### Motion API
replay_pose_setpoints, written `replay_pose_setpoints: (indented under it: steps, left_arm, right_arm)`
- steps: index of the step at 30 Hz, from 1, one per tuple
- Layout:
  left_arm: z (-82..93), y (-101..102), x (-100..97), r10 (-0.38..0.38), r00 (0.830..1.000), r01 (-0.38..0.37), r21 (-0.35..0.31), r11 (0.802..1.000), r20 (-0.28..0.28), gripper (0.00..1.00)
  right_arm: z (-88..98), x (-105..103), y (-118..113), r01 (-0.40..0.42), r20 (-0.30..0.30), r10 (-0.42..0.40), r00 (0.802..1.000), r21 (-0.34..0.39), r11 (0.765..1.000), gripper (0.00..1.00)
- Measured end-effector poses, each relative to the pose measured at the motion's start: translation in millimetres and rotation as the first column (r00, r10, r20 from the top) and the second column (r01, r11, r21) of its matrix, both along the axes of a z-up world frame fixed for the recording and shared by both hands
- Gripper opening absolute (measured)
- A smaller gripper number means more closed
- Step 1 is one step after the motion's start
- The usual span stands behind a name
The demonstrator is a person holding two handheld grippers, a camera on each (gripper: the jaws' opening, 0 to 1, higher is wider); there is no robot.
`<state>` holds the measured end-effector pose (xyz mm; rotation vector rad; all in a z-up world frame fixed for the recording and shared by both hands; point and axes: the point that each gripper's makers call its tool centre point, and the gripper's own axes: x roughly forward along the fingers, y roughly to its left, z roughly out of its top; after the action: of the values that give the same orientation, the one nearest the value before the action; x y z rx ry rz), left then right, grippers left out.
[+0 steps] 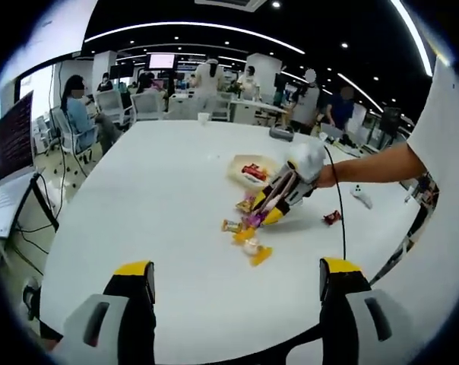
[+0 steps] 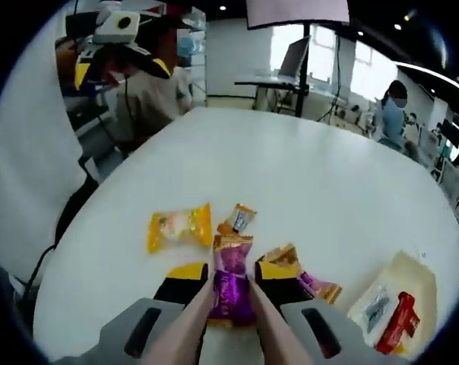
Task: Place the target food into the container with the food tongs after gripping and lifting it, then release it inside without dropping or visibly crushing the food.
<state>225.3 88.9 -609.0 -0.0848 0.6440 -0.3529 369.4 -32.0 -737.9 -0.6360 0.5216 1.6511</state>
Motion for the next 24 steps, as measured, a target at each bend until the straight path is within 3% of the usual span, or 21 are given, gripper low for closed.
replay_pose_setpoints:
  steps: [12, 16, 24]
  left_arm:
    - [4.1, -3, 7.0, -0.020, 1.000, 0.020, 0.008, 1.000, 0.017, 0.90]
    - [7.4, 2, 2.9, -0.013, 1.000, 0.013, 0.015, 1.000, 0.022, 0.90]
    - [11.4, 2, 2.1, -0.019, 0.999, 0.018, 0.024, 1.000, 0.046, 0.89]
  right_arm:
    - [1.5, 1, 2, 0.089, -0.012, -0.089, 0.996, -0.014, 0.996, 0.20]
    - [4.4, 2, -1, 0.148, -0.051, -0.148, 0.988, -0.009, 0.989, 0.20]
    - [25.9, 5, -12, 0.239, -0.051, -0.237, 0.970, 0.045, 0.970, 0.20]
